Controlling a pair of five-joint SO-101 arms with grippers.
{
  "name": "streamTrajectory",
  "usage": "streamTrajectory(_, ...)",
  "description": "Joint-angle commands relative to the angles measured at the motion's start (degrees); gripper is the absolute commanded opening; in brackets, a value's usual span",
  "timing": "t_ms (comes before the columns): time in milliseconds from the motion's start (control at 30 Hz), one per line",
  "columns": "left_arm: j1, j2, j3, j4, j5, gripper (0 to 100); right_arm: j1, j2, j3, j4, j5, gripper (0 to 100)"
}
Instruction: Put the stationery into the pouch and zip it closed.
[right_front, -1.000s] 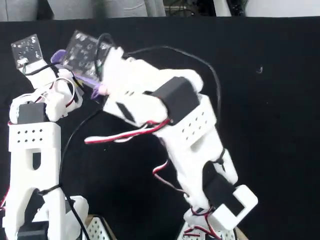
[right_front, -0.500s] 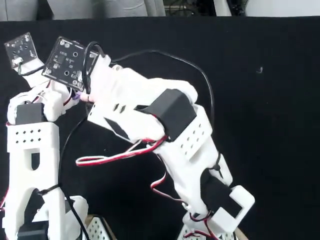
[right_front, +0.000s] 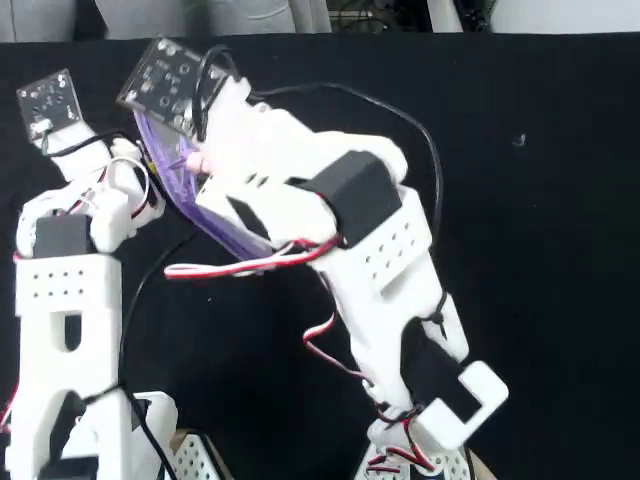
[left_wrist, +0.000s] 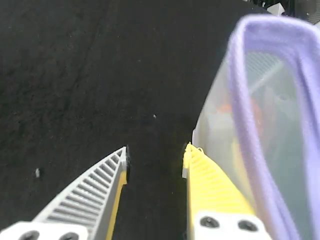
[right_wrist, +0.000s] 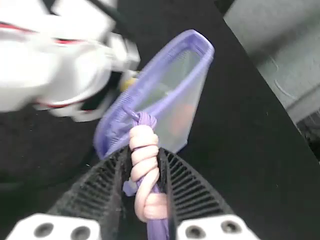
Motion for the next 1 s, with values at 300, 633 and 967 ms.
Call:
streamTrajectory(300,1.10,-40.35,6.46,10.46,0.62,22,1.41,-0.13,-2.68,-1.49,0.00,1.1)
streamTrajectory(633,16.84,-59.78,21.14,7.65,0.70,26,1.49,-0.13,-2.77,-1.49,0.09,1.1)
streamTrajectory(967,14.37,-65.49,37.41,-7.91,8.35,26,1.49,-0.13,-2.77,-1.49,0.09,1.1)
